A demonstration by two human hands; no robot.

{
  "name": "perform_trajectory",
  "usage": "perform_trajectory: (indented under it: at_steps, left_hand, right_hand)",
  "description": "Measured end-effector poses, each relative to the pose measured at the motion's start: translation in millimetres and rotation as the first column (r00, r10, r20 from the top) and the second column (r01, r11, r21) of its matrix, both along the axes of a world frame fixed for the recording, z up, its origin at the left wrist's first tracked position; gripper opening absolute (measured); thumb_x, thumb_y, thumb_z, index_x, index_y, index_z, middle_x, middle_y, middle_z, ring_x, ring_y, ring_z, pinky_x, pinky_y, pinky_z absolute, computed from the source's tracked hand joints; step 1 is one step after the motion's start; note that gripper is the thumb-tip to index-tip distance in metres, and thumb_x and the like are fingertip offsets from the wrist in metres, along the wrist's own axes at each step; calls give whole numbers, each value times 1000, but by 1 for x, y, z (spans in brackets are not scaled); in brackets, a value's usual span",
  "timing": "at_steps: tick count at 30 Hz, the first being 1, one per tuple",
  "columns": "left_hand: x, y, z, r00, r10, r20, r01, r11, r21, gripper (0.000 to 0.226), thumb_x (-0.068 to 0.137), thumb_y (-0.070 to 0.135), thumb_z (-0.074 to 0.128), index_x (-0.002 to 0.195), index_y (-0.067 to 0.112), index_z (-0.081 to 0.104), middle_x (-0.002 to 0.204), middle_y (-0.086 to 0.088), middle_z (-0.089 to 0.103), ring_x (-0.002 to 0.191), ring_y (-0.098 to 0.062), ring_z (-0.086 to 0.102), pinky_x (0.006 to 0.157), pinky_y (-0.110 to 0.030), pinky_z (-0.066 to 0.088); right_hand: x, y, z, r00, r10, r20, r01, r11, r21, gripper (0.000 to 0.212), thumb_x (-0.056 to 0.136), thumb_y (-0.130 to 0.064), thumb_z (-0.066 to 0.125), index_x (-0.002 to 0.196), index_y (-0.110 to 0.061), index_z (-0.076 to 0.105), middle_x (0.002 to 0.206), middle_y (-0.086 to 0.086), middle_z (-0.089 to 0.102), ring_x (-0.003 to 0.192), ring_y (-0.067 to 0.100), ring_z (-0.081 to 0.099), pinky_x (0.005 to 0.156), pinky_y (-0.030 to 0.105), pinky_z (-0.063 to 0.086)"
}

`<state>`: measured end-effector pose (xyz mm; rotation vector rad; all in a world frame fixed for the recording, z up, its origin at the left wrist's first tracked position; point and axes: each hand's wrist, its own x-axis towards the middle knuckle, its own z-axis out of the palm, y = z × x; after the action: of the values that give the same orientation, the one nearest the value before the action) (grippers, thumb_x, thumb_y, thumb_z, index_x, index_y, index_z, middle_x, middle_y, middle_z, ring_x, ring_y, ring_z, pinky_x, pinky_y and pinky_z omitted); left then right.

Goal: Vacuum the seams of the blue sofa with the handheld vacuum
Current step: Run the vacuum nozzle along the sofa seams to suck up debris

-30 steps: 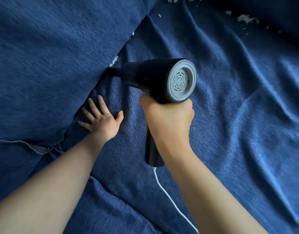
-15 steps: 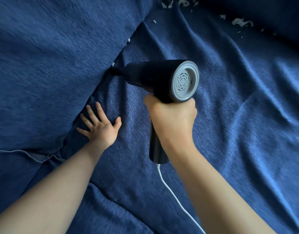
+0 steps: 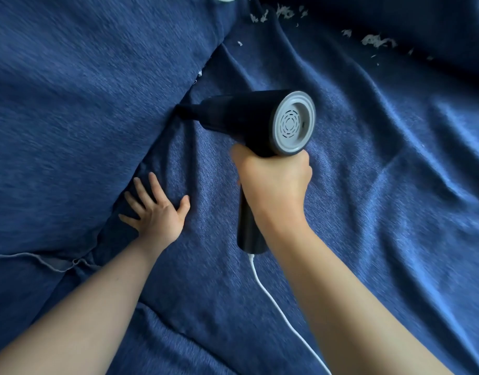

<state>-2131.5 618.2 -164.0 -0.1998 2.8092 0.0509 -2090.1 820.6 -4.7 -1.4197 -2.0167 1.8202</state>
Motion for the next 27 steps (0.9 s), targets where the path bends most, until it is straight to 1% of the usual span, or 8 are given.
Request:
perform_trajectory:
  at_steps: [3,6,9,12,15,18,21,27]
  left_hand:
    - [-6,4,5,999,32,-1,-32,997,66,91,87,53,56,155,22,4,161,-11,-9,144,-46,0,103,-77,7]
    - [-25,28,13,991,132,5,-130,975,179,87,88,53,53,154,29,1,160,-14,-14,145,-42,-5,105,-75,3]
    - [-49,66,18,994,101,42,-108,966,237,88,87,63,48,153,37,-5,161,-4,-17,146,-40,-10,103,-76,-2]
    - [-69,94,18,986,115,123,-139,968,210,95,80,79,36,150,41,-15,160,2,-23,143,-44,-18,101,-79,-5]
    - [-76,104,12,981,87,175,-106,989,104,106,70,88,34,146,42,-24,157,0,-30,141,-47,-22,97,-82,-3]
    - [-77,105,9,976,83,201,-98,993,66,111,68,90,34,144,41,-29,155,-1,-34,140,-48,-23,95,-83,-1]
    - [-79,107,11,968,88,236,-103,993,53,113,66,91,33,143,40,-32,154,-1,-36,139,-49,-24,96,-83,0]
    - [-81,109,12,953,106,284,-119,992,29,114,65,93,31,141,39,-34,153,-2,-38,139,-50,-25,95,-84,-1]
  right_hand:
    - [0,10,1,1000,-9,-28,11,997,79,28,72,-28,76,57,-14,56,61,3,66,73,32,67,72,40,57]
    - [-2,21,-1,1000,-15,-21,17,997,76,25,70,-29,75,58,-16,57,64,5,70,75,33,70,75,43,59]
    - [-7,27,-3,999,-33,-22,34,998,57,22,69,-28,74,61,-12,61,64,6,70,74,34,70,75,45,60]
    - [-16,31,-3,998,-58,-23,59,998,33,22,71,-27,75,62,-13,60,65,6,70,75,32,70,77,44,60]
    - [-26,38,-6,997,-66,-35,67,997,26,22,73,-27,75,65,-10,63,64,6,71,75,30,71,78,42,60]
    - [-37,41,-11,997,-65,-42,66,998,21,18,70,-29,73,66,-14,64,65,5,71,74,30,72,78,43,61]
    - [-45,43,-12,995,-94,-38,93,996,-16,18,63,-34,69,64,-17,63,66,5,72,77,33,73,78,46,62]
    - [-43,49,-11,993,-87,-74,88,996,17,19,62,-30,67,63,-11,64,62,7,70,71,34,72,73,48,62]
